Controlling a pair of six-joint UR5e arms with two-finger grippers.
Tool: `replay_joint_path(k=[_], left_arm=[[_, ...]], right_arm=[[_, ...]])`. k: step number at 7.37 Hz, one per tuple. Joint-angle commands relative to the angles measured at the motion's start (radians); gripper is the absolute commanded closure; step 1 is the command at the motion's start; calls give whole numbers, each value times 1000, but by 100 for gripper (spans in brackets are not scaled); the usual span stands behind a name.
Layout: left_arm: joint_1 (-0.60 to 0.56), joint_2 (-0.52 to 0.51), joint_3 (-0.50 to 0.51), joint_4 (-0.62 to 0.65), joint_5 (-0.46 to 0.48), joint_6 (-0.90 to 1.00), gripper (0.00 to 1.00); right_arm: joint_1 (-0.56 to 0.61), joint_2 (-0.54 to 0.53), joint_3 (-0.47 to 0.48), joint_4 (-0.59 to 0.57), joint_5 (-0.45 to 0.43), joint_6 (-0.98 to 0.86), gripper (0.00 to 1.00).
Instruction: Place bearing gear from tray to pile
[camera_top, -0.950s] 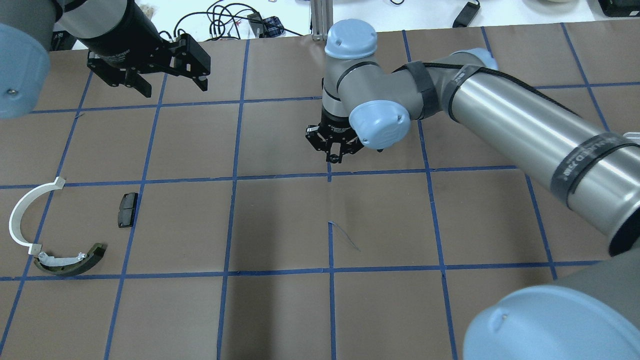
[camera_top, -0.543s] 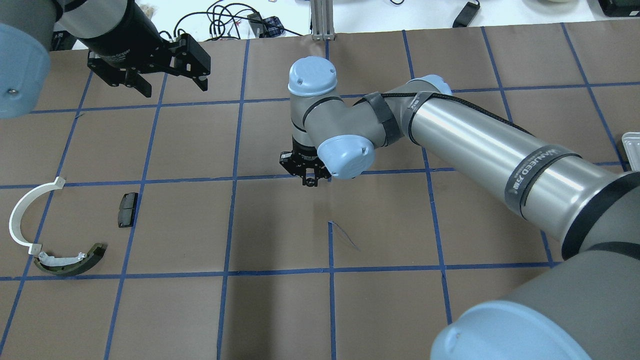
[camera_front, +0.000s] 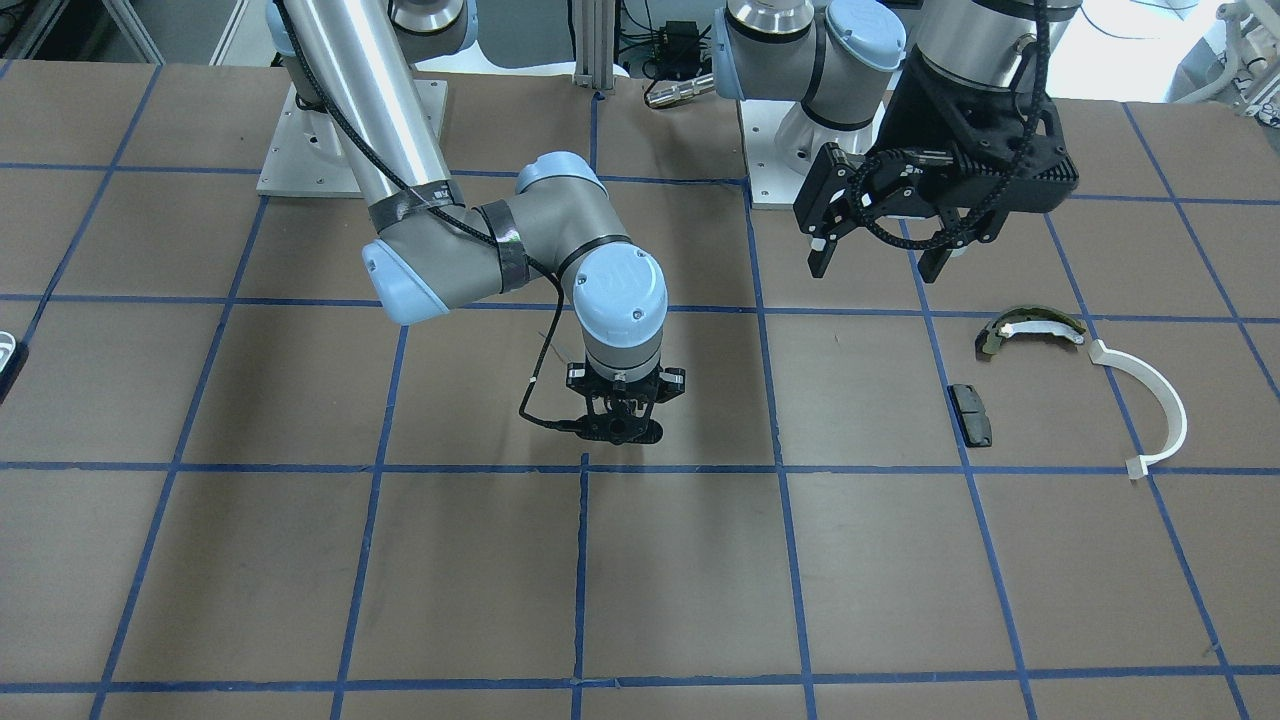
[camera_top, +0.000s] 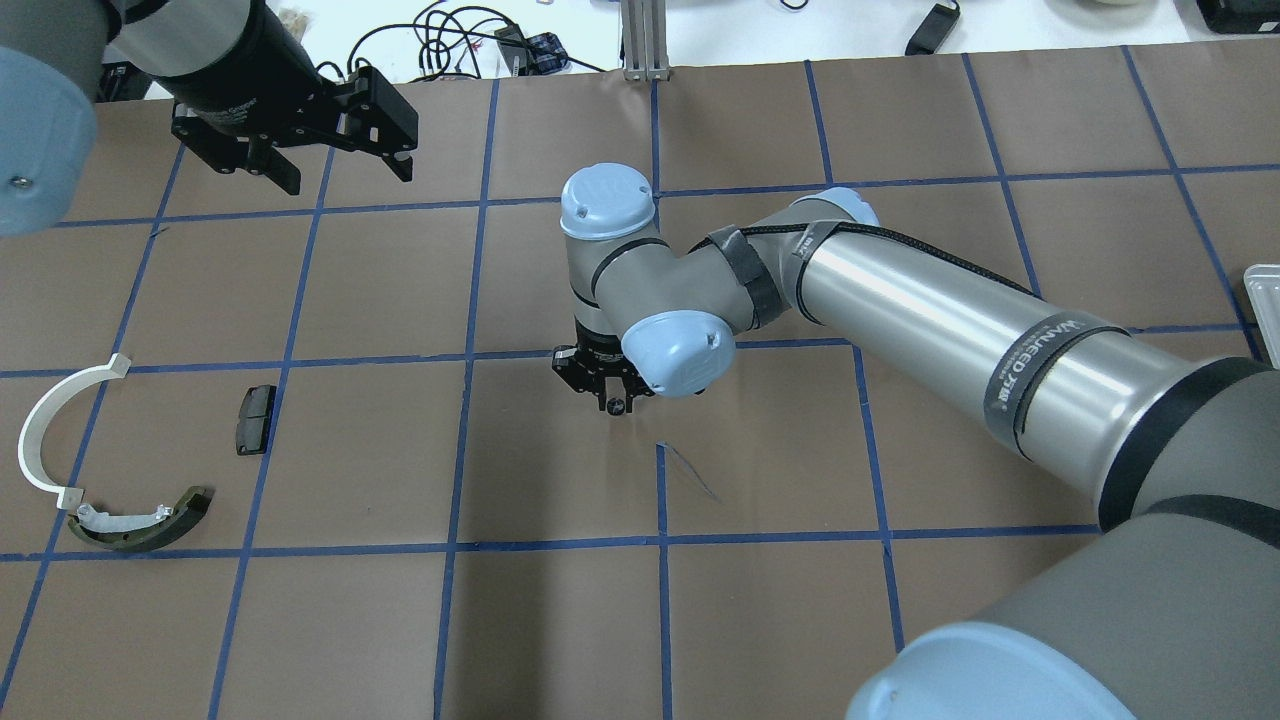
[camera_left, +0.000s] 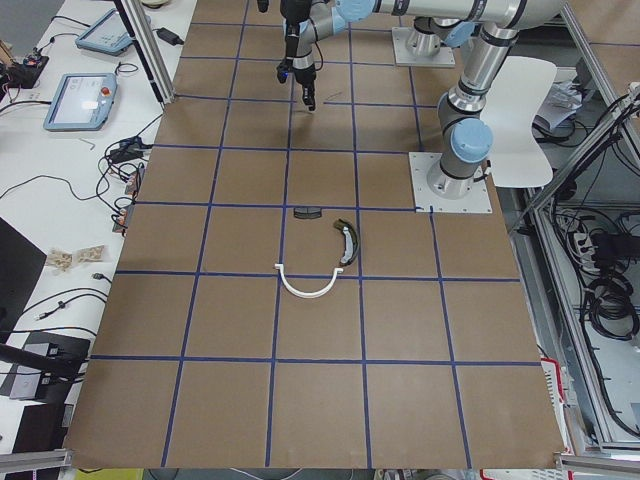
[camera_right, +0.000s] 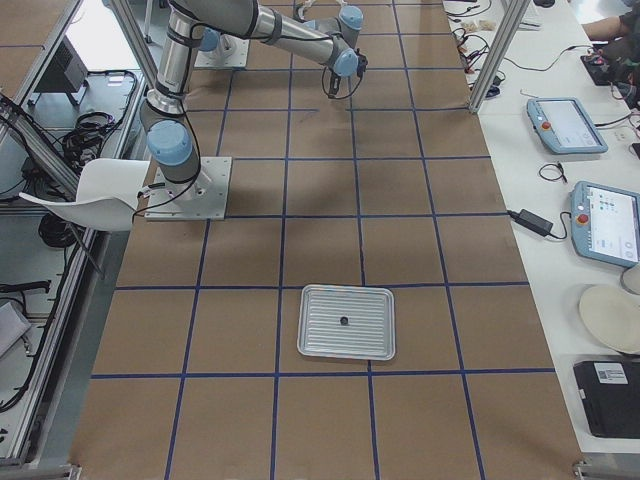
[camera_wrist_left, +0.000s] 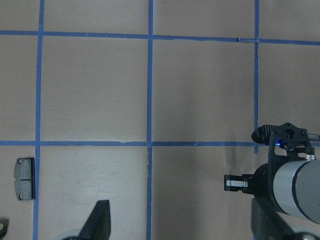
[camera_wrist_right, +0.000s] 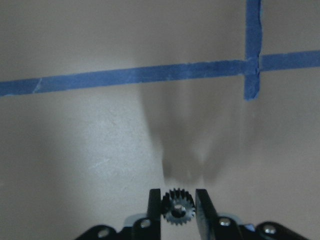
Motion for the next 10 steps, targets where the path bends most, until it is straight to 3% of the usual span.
replay_joint_path(k=[1,3,5,7,9,10], left_arm=[[1,0,-1,0,-2,2,0],[1,-15,0,1,-10,2,0],[-11,-81,-15,-12,-8,-47,0],[-94,-168,-78,18,-10,-131,0],[-216,-283,-171,220,-5,-280,0],[-263,-332,-234,327,3,-331,0]], right_arm=[[-28,-13,-12,-16,-14,-14,0],[-178,-123,-14,31,-8,-45,0],[-386,-171,-24,167,-14,-301,0],[-525,-229,-18,191,-15,-396,0],[-706,-255,-17,261,-18,-657,0],[-794,-260,-18,259,-63,-800,0]])
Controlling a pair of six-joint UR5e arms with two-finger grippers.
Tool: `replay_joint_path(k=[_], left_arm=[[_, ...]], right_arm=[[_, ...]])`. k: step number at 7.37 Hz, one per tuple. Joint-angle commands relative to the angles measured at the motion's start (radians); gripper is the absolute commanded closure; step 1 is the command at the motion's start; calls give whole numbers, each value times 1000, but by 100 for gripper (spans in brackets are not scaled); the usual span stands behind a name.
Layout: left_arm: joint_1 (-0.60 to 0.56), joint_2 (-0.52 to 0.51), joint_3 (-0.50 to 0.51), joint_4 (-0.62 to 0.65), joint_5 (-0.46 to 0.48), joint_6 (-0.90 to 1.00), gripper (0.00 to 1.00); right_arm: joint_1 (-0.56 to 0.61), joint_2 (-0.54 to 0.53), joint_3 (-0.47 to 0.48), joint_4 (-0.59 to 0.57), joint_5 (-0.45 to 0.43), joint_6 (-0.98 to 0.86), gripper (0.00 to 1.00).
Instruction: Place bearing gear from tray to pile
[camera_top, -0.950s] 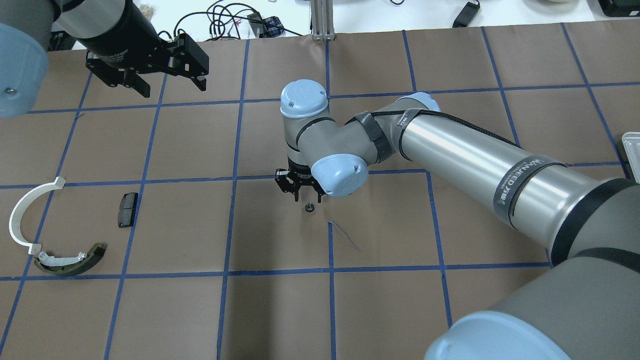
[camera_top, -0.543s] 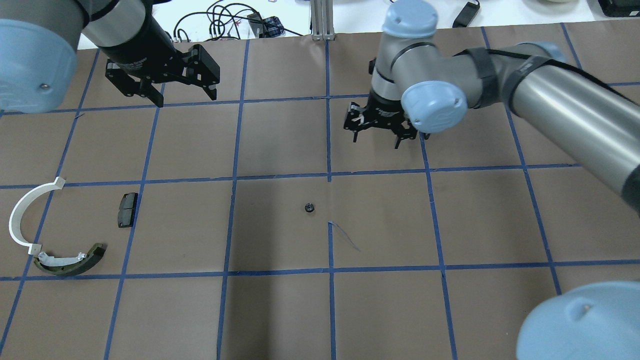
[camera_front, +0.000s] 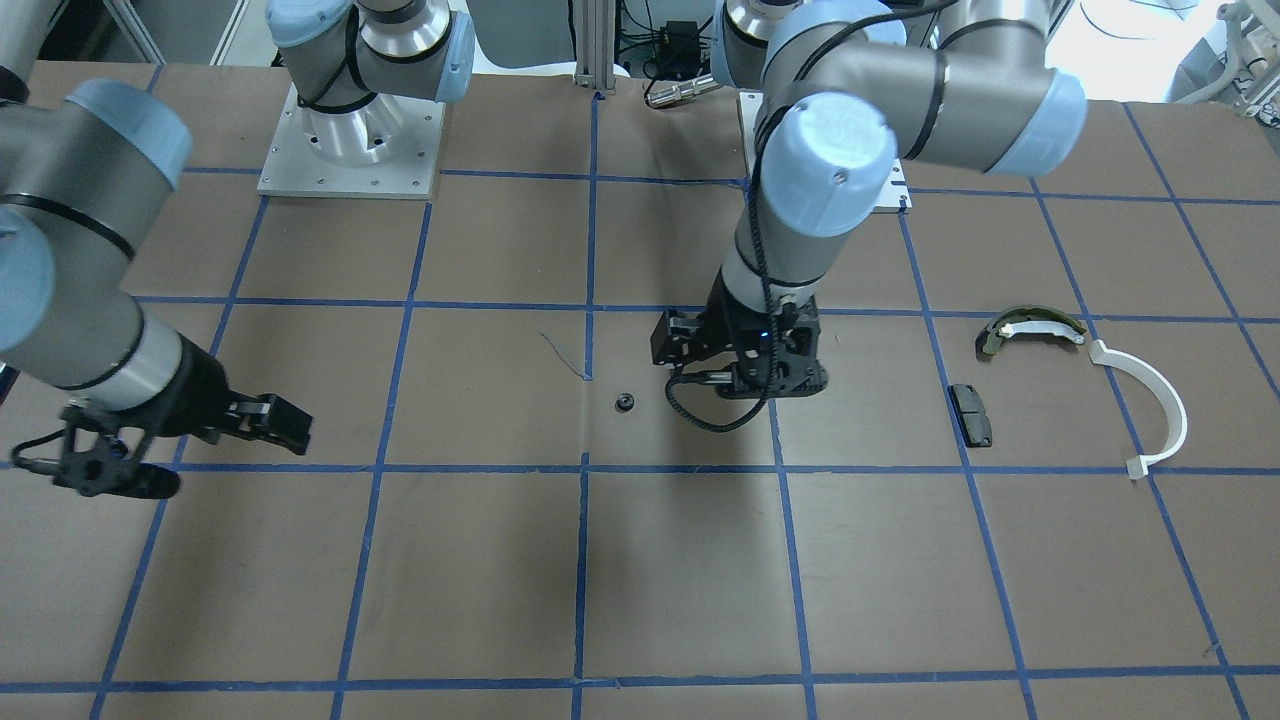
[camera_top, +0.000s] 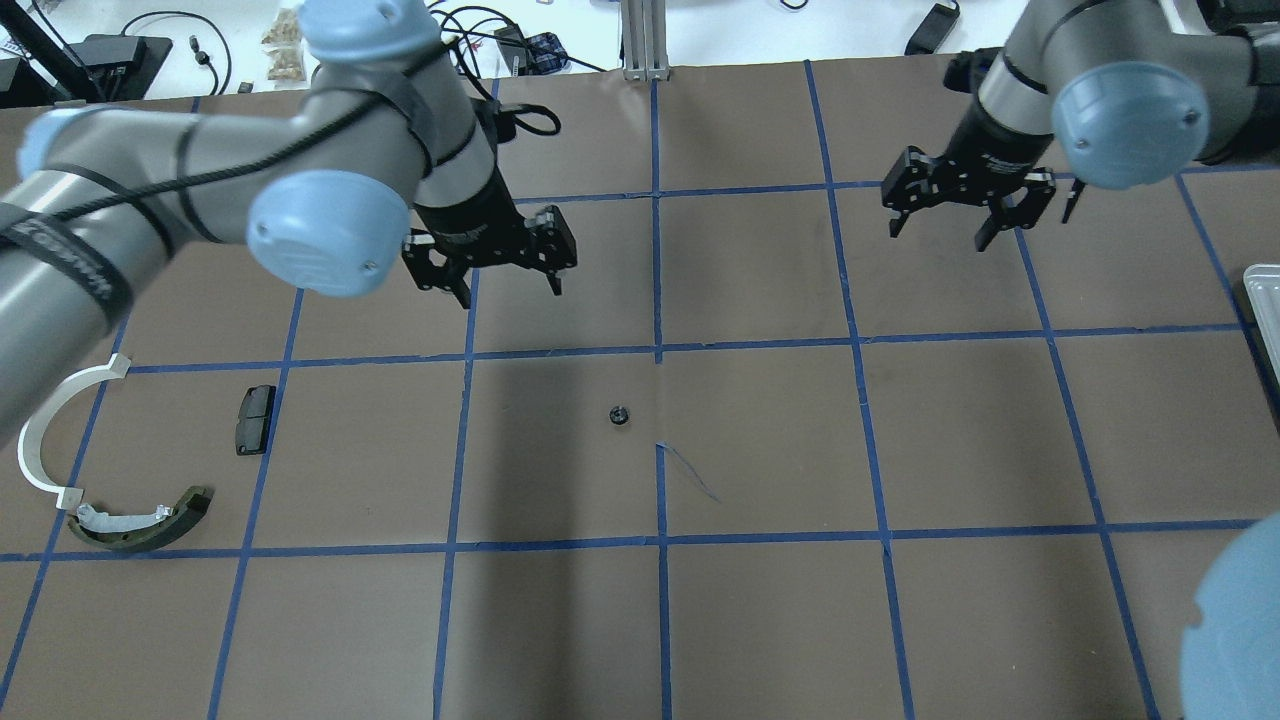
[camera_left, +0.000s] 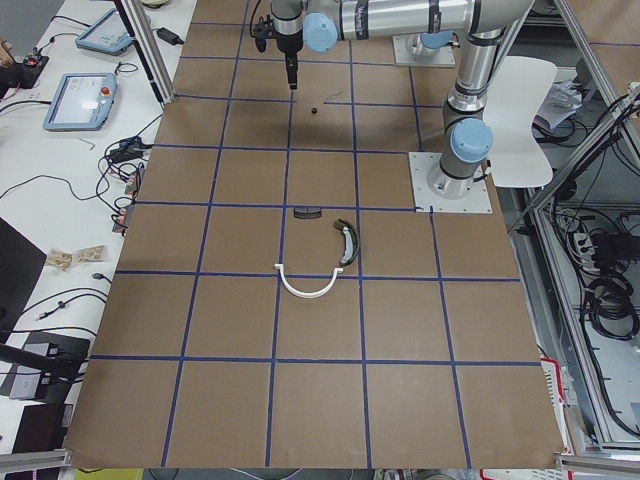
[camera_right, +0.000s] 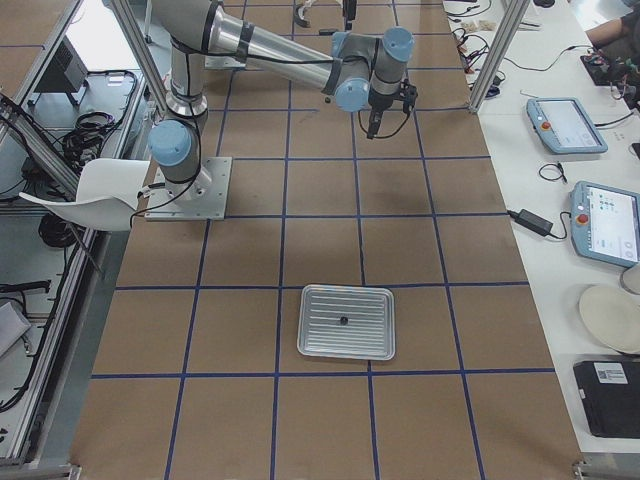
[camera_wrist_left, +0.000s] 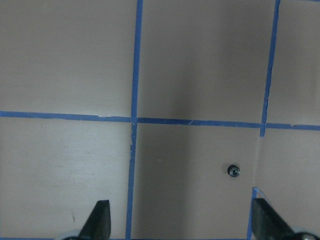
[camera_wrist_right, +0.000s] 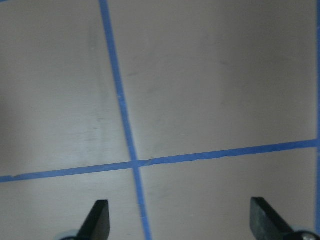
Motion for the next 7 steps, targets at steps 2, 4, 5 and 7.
replay_joint_path(k=[2,4,5,7], left_arm=[[-102,-154,-198,358,7,-90,0],[-129,-180,-222,435,10,-93,0],[-143,-183,-222,435,16,-94,0],[-146,-188,-223,432,50,-93,40]], right_arm=[[-276,-9,2,2,-95,-486,0],[-453,16,2,-13,-92,-715,0],[-540,30,-1,-64,-101,-845,0],[-654,91,-1,-148,-118,-988,0]])
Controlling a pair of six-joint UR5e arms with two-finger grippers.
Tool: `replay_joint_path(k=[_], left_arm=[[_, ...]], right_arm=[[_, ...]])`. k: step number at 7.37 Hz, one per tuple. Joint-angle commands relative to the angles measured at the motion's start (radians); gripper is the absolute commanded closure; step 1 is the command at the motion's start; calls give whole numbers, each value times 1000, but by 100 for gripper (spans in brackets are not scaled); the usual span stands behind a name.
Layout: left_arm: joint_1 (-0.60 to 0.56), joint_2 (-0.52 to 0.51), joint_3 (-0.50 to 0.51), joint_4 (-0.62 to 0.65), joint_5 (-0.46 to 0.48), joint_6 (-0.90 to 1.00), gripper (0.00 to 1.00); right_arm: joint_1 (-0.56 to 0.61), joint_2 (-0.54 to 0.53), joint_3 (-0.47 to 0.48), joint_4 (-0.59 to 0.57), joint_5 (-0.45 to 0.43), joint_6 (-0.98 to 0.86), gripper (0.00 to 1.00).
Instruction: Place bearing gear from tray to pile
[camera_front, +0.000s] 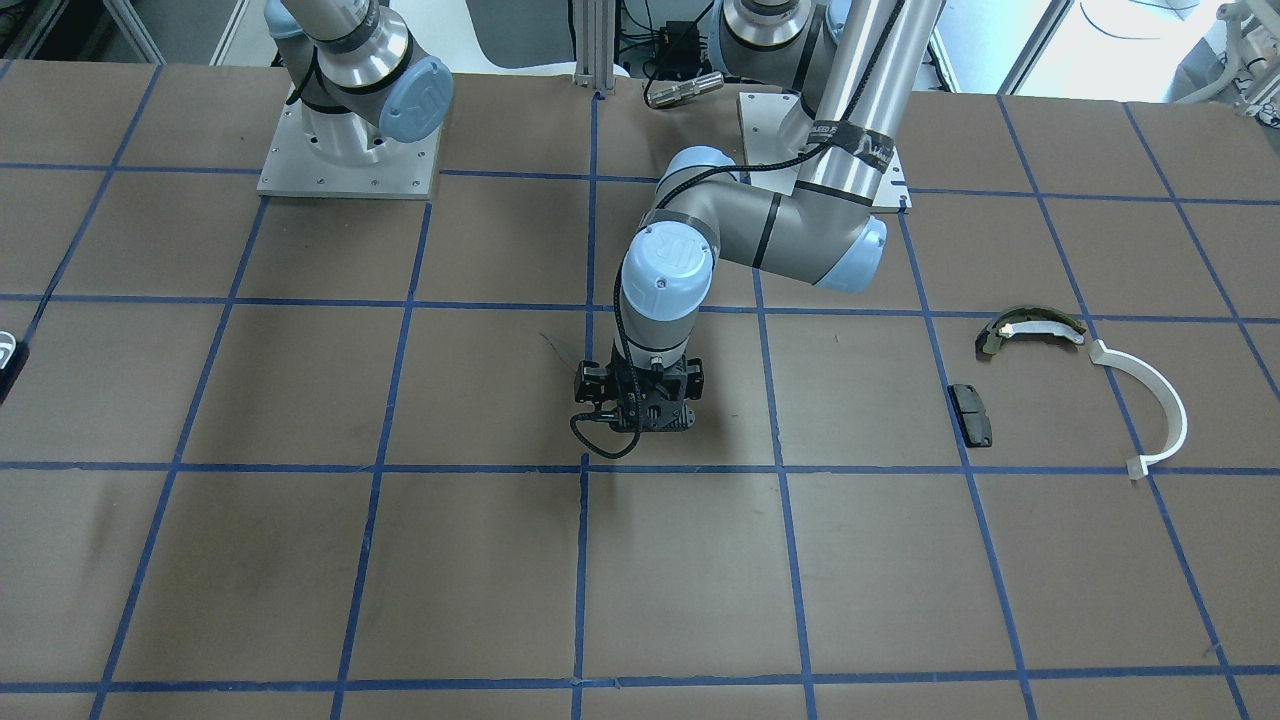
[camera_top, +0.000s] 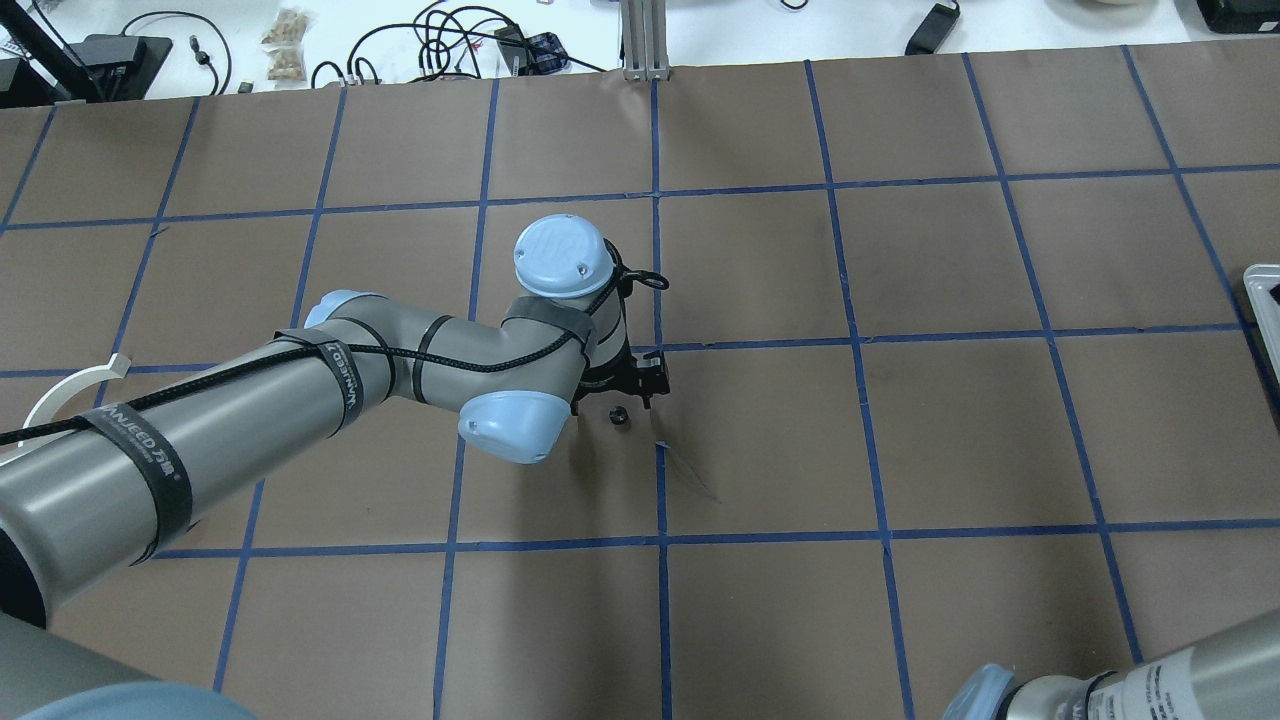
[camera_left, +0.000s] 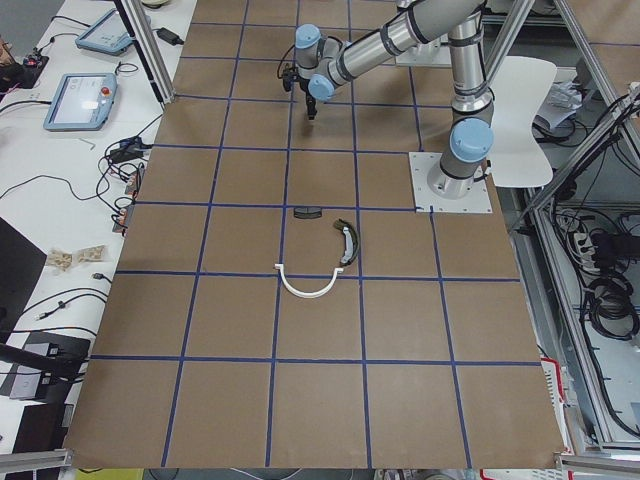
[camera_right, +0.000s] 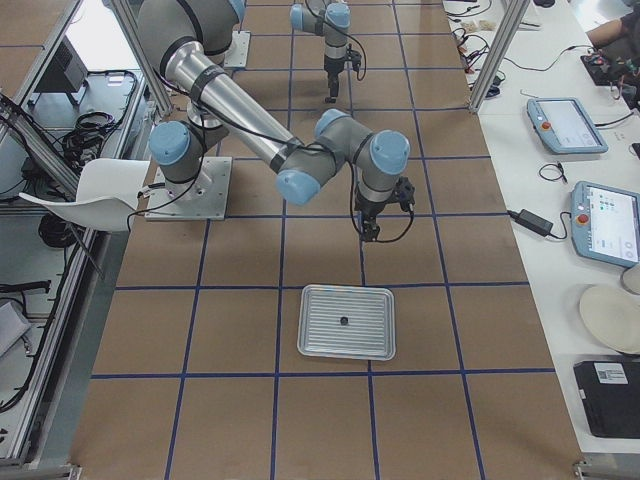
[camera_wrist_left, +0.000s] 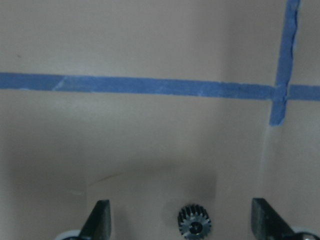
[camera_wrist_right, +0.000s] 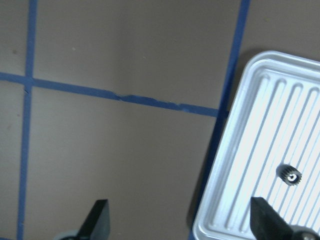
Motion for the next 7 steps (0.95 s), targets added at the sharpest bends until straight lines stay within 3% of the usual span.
replay_joint_path(k=[1,2,3,7], left_arm=[[-4,-3,-2,-1,14,0,72],[-4,-2,-2,-2,13,0,92],[-7,-2,-2,-2,13,0,100],[30,38,28,-23,13,22,100]], right_arm=[[-75,111,-4,-193,-7,-106,0],[-77,168,-5,-267,-10,-108,0],[-77,190,-8,-273,-8,-103,0],[-104,242,-4,-293,-33,-105,12]])
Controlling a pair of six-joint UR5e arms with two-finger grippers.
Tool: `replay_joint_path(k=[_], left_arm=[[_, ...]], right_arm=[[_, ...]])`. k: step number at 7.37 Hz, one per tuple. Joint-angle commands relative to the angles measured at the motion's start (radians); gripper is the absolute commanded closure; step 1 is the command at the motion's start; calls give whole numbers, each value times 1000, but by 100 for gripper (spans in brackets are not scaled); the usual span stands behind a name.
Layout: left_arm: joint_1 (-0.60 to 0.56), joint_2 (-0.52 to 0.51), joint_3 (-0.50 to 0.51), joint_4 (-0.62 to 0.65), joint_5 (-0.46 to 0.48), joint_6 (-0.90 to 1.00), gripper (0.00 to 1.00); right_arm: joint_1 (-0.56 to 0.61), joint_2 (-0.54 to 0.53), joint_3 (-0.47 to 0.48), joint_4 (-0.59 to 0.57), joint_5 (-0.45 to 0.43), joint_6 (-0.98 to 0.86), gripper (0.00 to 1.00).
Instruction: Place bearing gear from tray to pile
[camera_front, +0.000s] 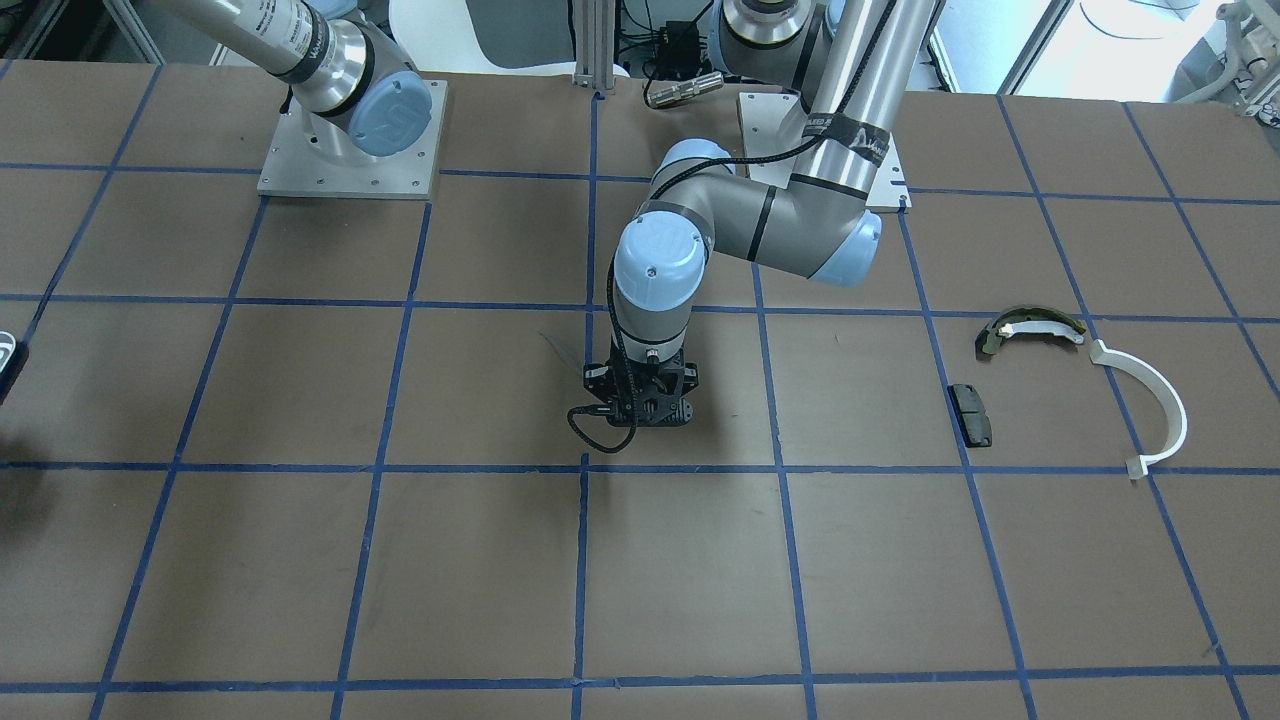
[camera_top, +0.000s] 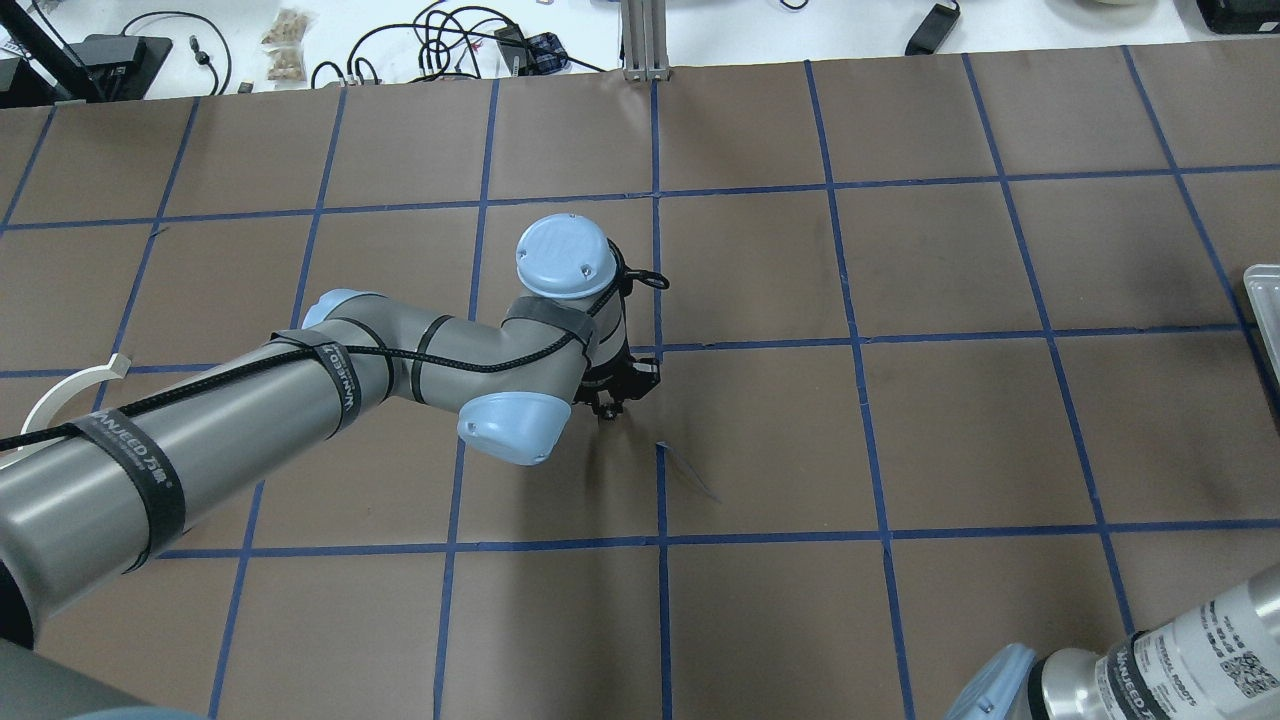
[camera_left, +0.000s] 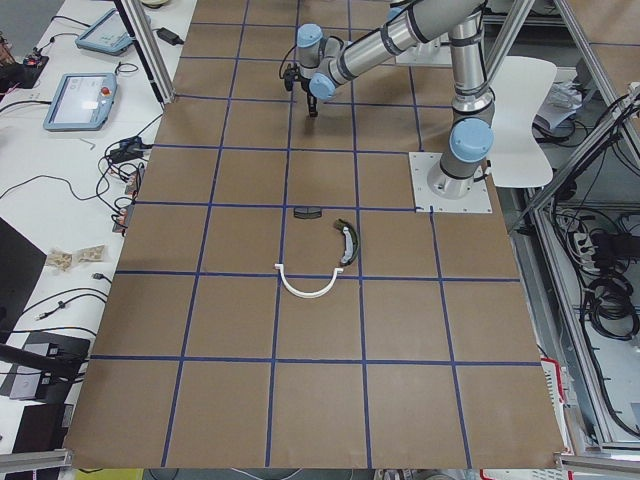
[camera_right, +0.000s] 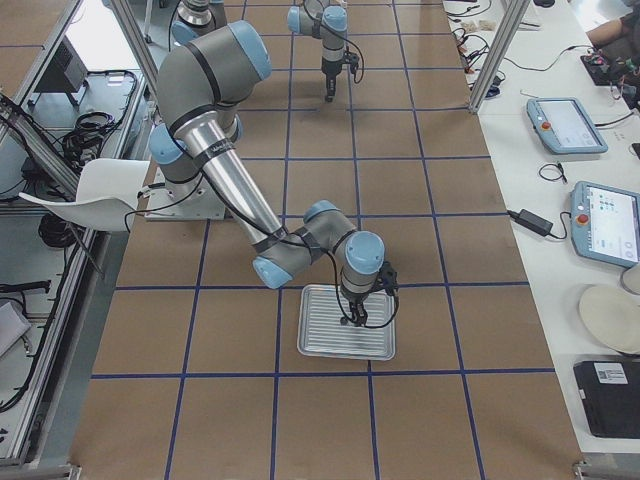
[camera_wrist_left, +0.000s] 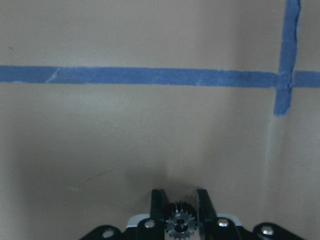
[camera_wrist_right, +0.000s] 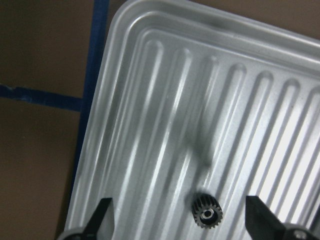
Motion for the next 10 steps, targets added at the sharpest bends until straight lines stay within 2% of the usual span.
replay_joint_path(k=[1,2,3,4,5,6,9,10], left_arm=[[81,19,99,-118,-6,34,100],[155,32,176,-281,0,133,100],[239,46,213,-354,-2,231,100],[323,64,212,-379,6,337,100],[403,84,216,-407,44,500,100],[501,88,210,-415,87,632,100],[767,82,154,-398,115,888,100],[845,75,119,-359,115,984,100]], right_arm=[[-14,13,3,-7,-17,-5,13],[-16,14,5,-7,-18,-5,19],[-17,14,5,-7,-59,-7,30],[-16,16,2,-7,-75,-8,37],[-16,19,0,-7,-75,-2,37],[-16,22,-1,-7,-75,1,45],[-16,34,0,-44,-64,4,48],[-16,34,0,-44,-63,4,54]])
